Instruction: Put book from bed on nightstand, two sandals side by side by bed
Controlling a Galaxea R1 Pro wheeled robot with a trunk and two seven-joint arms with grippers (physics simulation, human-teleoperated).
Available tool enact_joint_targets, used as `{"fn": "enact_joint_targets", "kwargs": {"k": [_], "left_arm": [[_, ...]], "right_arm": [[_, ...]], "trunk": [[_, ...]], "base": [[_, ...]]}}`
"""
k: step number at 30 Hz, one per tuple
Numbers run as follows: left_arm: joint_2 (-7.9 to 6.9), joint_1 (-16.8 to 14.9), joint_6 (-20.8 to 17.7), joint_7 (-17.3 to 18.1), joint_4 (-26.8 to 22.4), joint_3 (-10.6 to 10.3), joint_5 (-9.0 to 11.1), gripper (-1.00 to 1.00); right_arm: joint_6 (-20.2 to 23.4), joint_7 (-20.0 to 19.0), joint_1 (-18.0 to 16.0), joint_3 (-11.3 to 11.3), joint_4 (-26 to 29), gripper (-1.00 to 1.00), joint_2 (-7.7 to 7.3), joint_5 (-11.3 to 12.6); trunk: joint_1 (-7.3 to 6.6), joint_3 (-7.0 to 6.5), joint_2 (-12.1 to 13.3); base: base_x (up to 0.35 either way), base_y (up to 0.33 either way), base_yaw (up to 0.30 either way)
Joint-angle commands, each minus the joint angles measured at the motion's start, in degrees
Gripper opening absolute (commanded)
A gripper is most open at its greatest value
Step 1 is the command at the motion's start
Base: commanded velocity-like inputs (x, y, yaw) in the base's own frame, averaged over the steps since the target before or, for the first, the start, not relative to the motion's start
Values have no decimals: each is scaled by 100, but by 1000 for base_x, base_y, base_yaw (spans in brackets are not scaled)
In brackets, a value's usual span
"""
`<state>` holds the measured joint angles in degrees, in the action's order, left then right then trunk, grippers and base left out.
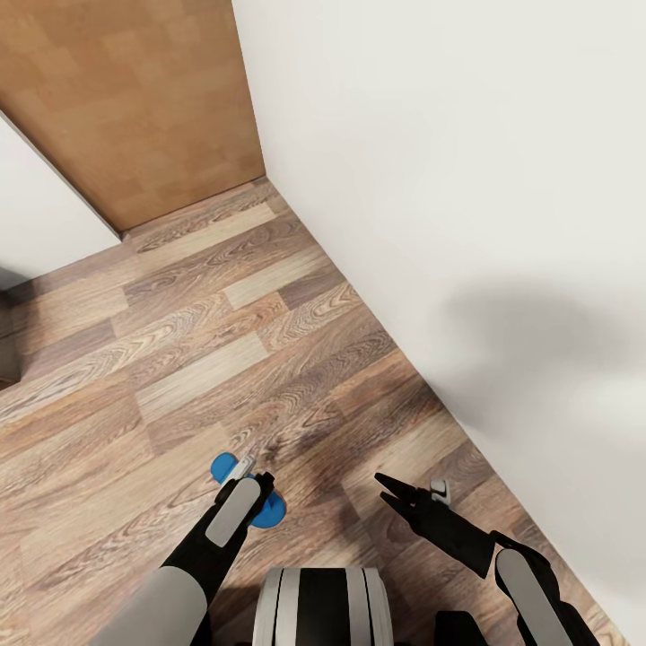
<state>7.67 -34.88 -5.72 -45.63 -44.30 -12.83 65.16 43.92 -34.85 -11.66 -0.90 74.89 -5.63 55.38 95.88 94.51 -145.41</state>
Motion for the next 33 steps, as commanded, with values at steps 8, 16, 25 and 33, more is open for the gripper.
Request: {"fn": "enact_joint_targets", "kwargs": {"k": [8, 16, 25, 33], "left_arm": [[2, -1, -26, -33, -8, -23, 6, 100], [-2, -1, -26, -24, -8, -51, 6, 100], [-2, -1, -26, 163, 0, -53, 6, 100], [-2, -1, -26, 177, 1, -53, 6, 100]], "right_arm": [[38, -5, -3, -6, 1, 100, 1, 17], [38, -5, -1, -1, 0, 100, 1, 17], [37, -5, -2, 2, 1, 100, 1, 17], [33, 2, -2, 2, 0, 100, 1, 17]], "trunk": [[-1, 3, -1], [-1, 3, -1], [-1, 3, -1], [-1, 3, -1]], "base": [[0, 0, 0], [3, 0, 0], [97, 0, 0], [4, 0, 0]]}}
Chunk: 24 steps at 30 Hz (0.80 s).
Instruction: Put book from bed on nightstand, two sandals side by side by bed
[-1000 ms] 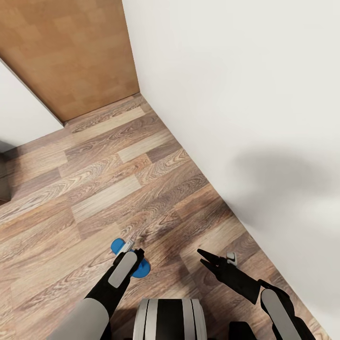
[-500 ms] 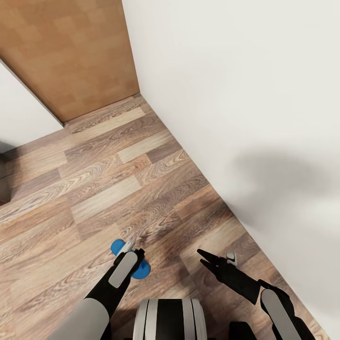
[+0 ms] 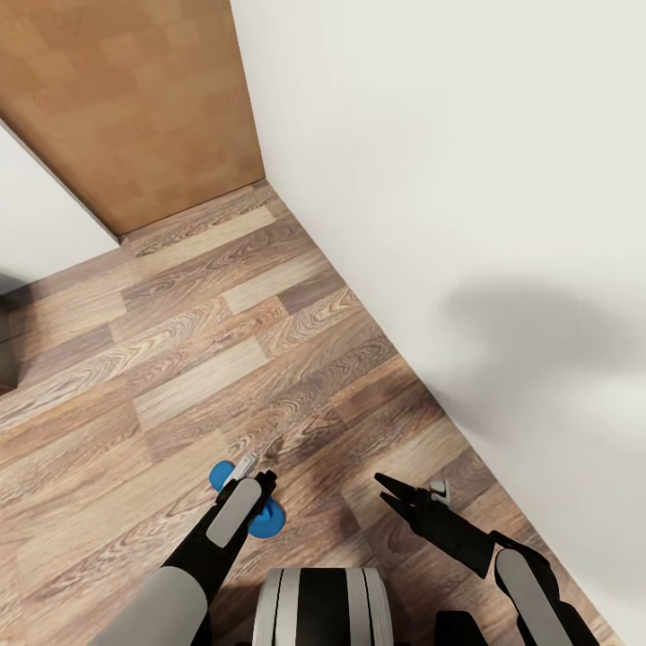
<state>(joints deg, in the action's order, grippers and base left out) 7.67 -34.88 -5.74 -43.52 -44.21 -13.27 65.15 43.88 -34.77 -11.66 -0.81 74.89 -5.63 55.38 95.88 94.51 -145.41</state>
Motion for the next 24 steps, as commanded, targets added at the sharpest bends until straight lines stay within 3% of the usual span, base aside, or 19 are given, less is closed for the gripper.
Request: {"fn": "enact_joint_targets", "kwargs": {"k": [1, 24], "left_arm": [[-2, -1, -24, -34, -8, -9, 6, 100], [-7, -1, -24, -41, -8, -9, 6, 100]], "right_arm": [[38, -4, -2, -7, 0, 100, 1, 17], [36, -10, -3, -7, 0, 100, 1, 17]], "trunk": [[-1, 3, -1], [7, 69, -5]], "base": [[0, 0, 0], [0, 0, 0]]}}
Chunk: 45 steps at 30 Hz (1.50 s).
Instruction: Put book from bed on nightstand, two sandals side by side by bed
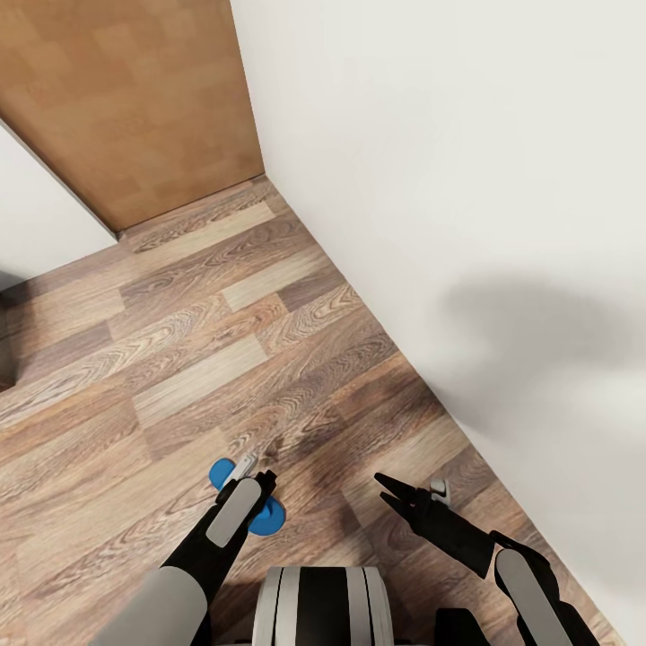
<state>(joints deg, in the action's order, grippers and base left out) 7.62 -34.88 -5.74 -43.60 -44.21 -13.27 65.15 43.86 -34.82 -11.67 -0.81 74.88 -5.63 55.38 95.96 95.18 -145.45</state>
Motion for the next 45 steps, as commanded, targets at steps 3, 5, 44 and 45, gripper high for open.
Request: {"fn": "enact_joint_targets", "kwargs": {"k": [3, 5, 44, 45], "left_arm": [[0, -1, -24, -34, -8, -9, 6, 100], [1, -1, -24, -34, -8, -9, 6, 100], [-6, -1, -24, -34, -8, -1, 6, 100], [-6, -1, -24, -34, -8, -1, 6, 100]], "right_arm": [[39, -6, 0, -7, 0, 100, 1, 17], [37, -5, -1, -7, 1, 100, 1, 17], [39, -7, -2, -7, 2, 100, 1, 17], [41, -5, -2, -7, 2, 100, 1, 17]], "trunk": [[-1, 3, -1], [-1, 3, -1], [20, 180, -12], [20, 180, -12]], "base": [[0, 0, 0], [0, 0, 0], [0, 0, 0], [0, 0, 0]]}}
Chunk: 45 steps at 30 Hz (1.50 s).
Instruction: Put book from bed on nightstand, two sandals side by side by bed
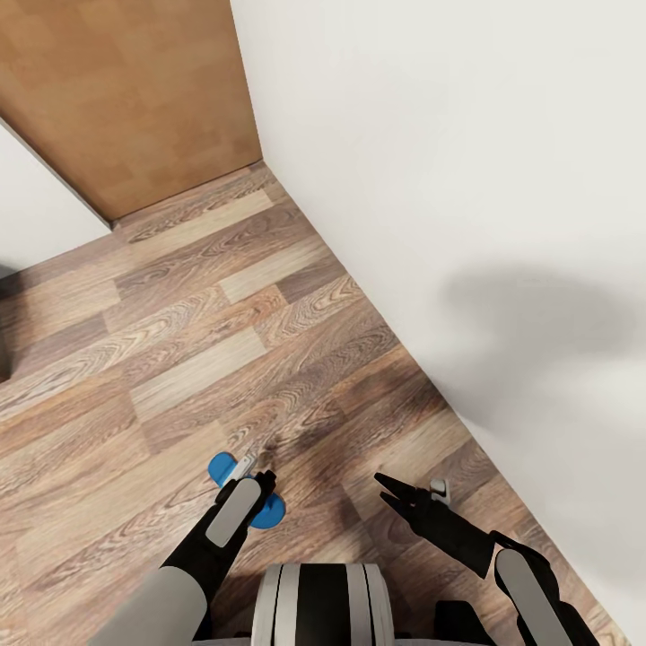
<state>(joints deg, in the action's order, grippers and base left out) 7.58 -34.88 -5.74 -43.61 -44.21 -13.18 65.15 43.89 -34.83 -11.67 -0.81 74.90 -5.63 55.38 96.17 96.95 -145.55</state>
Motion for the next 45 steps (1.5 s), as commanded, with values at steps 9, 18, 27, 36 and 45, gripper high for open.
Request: {"fn": "enact_joint_targets", "kwargs": {"k": [9, 18, 27, 36, 45], "left_arm": [[-2, -1, -24, -32, -8, -9, 6, 100], [-2, -1, -24, -33, -8, -1, 6, -100], [-2, -1, -24, -34, -8, -8, 6, -100], [-2, -1, -24, -34, -8, -9, 6, -100], [-2, -1, -24, -34, -8, 0, 9, -100]], "right_arm": [[37, -5, -2, -7, 1, 100, 1, 17], [38, -6, -1, -7, 1, 100, 1, 17], [39, -6, 0, -7, 6, 100, 1, 17], [35, -6, 0, -7, 4, 100, 1, 17], [37, -6, -2, -7, 7, 100, 1, 17]], "trunk": [[-1, 3, -1], [-1, 3, -1], [-1, 3, -1], [-1, 3, -1], [-3, -19, 0]], "base": [[0, 0, 0], [0, 0, 0], [0, 0, 0], [0, 0, 0], [0, 0, 0]]}}
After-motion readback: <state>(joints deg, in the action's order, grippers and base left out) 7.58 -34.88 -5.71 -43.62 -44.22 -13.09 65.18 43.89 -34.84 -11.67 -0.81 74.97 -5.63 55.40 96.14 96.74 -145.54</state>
